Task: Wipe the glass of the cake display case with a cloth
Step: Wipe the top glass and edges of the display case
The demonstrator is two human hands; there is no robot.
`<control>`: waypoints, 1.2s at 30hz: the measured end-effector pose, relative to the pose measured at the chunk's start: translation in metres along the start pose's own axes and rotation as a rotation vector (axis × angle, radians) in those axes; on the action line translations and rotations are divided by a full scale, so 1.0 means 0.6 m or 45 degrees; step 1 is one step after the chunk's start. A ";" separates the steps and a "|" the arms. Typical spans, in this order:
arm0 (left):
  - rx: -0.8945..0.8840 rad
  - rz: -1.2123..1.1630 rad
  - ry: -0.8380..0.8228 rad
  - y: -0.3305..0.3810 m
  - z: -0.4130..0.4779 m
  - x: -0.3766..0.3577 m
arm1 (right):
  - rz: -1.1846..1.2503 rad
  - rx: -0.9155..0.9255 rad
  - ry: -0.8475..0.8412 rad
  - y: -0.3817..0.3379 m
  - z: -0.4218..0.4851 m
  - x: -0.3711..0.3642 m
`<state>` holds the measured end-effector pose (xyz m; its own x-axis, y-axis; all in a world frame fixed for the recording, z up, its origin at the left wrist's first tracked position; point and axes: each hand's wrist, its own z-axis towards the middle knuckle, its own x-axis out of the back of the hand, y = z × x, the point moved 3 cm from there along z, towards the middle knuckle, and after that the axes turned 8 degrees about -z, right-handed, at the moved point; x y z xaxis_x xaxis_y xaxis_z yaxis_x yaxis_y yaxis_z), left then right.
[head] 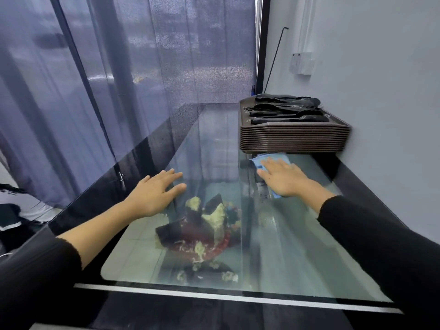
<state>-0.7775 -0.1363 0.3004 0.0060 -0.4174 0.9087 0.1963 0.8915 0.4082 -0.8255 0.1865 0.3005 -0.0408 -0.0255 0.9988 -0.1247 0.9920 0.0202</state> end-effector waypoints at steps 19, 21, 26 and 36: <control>-0.055 -0.207 -0.119 0.003 -0.138 0.052 | 0.064 0.344 0.010 -0.155 -0.198 -0.001; -0.050 -0.118 -0.218 -0.003 -0.156 0.065 | 0.084 0.479 0.022 -0.181 -0.292 0.001; 0.014 -0.008 -0.254 -0.081 -0.241 0.112 | 0.224 0.144 0.071 -0.057 -0.379 0.013; 0.128 0.022 -0.004 -0.156 -0.272 0.104 | 0.118 0.200 0.035 -0.325 -0.352 0.000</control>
<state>-0.6358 -0.2745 0.3046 0.0055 -0.4011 0.9160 0.0971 0.9119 0.3987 -0.5920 0.0190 0.3059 -0.0322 0.0704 0.9970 -0.2748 0.9585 -0.0766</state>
